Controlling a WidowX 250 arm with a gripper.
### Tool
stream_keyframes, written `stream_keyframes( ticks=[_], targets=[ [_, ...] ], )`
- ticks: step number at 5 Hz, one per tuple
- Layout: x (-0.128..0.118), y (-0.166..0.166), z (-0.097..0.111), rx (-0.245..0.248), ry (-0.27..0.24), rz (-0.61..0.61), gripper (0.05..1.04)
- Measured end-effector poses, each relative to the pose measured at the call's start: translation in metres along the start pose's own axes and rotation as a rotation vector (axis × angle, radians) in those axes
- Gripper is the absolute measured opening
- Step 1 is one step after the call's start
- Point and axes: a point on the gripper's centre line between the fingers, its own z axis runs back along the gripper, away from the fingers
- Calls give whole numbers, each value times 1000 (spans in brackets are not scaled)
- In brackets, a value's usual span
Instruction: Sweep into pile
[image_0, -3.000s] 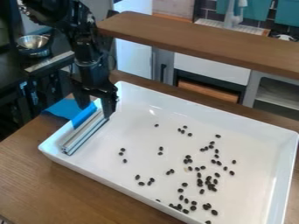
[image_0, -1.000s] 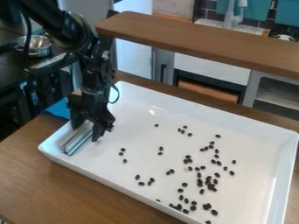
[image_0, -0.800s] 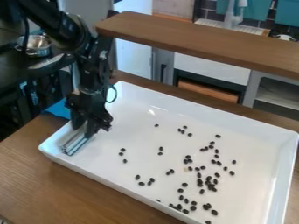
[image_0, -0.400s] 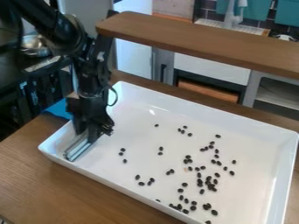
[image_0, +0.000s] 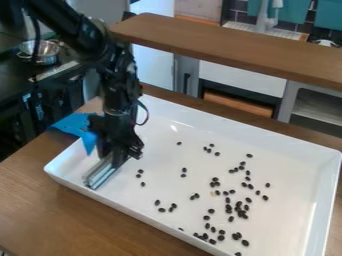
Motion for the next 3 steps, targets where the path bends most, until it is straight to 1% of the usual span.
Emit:
stream_keyframes(
  ticks=[1,2,3],
  targets=[
    [0,-14,0,2,5,14,355],
    [0,-23,0,20,-3,21,355],
    [-3,-45,2,32,-21,8,355]
  ],
)
